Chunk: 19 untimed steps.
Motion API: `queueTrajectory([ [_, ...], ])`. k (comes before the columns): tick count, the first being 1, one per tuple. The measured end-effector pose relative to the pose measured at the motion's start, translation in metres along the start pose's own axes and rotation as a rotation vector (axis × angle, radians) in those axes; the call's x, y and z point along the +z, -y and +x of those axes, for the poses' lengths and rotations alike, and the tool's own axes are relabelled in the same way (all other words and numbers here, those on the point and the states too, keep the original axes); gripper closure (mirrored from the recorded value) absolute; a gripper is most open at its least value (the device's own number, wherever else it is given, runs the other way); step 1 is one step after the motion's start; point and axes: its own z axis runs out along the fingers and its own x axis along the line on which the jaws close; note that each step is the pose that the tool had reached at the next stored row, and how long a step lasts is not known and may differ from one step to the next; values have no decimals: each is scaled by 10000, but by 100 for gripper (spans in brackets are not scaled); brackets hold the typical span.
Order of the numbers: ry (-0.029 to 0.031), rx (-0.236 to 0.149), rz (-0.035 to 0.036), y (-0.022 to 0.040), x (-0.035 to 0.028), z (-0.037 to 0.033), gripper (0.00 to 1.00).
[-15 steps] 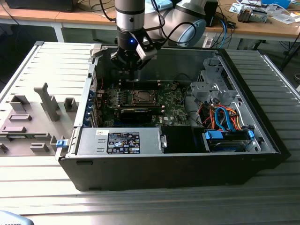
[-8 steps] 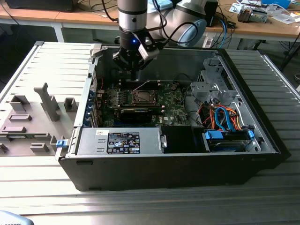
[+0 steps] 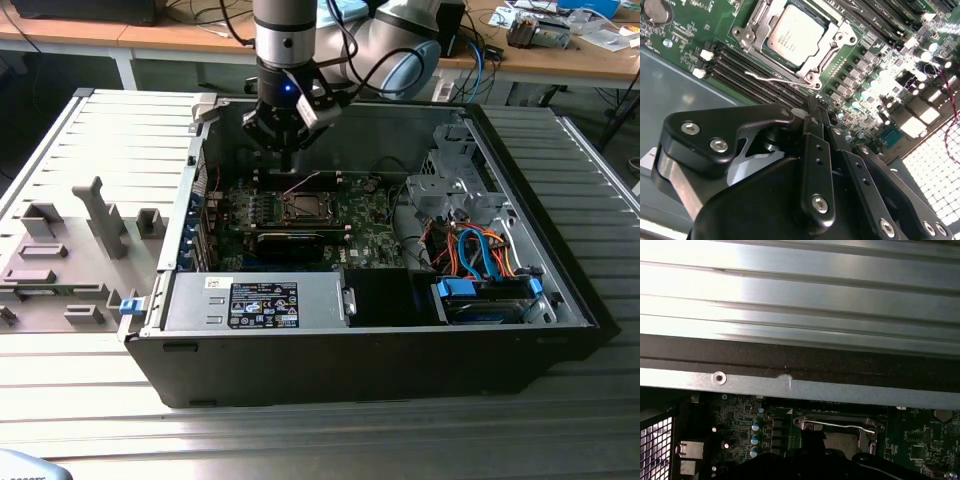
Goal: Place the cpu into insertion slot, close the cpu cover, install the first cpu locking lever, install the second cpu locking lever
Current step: 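Install the first cpu locking lever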
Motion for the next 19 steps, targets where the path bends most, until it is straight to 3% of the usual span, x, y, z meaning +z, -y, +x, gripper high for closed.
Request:
queueTrajectory([
  [4, -11, 669, 18, 0, 7, 0, 89],
  [19, -12, 703, 17, 0, 44, 0, 89],
])
